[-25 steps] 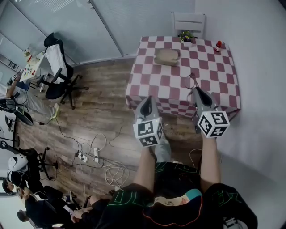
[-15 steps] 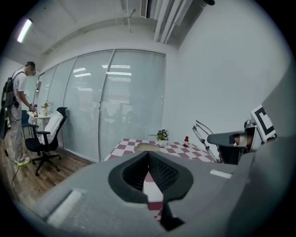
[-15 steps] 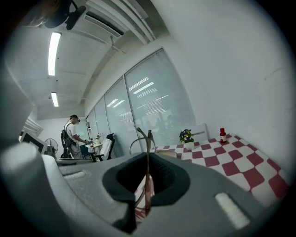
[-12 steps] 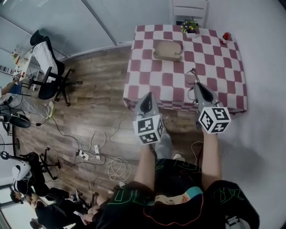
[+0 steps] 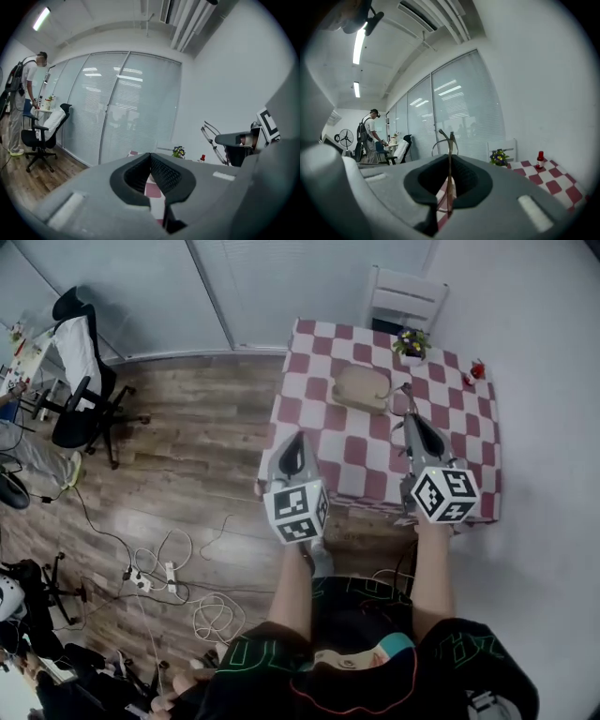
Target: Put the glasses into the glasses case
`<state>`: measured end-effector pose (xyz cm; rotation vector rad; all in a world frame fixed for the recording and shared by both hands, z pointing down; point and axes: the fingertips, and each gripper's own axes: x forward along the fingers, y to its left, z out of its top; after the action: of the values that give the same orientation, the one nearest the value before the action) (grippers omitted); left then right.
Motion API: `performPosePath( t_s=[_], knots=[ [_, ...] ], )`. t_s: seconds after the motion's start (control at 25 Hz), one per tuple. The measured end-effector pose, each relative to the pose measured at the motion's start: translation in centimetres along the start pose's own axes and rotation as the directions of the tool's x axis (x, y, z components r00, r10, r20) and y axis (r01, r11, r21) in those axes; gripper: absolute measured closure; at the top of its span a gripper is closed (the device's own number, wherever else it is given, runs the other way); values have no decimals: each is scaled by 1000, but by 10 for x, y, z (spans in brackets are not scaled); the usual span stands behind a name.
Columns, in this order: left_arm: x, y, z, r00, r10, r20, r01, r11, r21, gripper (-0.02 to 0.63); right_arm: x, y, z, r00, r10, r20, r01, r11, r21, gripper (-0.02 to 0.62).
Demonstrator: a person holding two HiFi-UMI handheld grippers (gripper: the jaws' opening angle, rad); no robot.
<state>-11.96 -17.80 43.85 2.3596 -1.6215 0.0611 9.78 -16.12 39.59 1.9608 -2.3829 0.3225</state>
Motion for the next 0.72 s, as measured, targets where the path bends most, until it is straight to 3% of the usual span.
performPosePath(
  t_s=[0.16, 0.4, 0.72],
  knots=[
    [12, 35, 15, 999, 32, 24, -30, 998, -59, 596, 40, 19, 19, 1000, 14, 1, -14, 999, -38, 577],
    [25, 55, 18, 1000, 7, 27, -4, 994, -108, 597, 71, 49, 23, 998, 49, -34, -52, 993, -105, 577],
    [55, 35, 2, 997, -67, -27, 62, 987, -146, 597, 66, 18, 18, 998, -32, -62, 24, 993, -113, 577]
  ],
)
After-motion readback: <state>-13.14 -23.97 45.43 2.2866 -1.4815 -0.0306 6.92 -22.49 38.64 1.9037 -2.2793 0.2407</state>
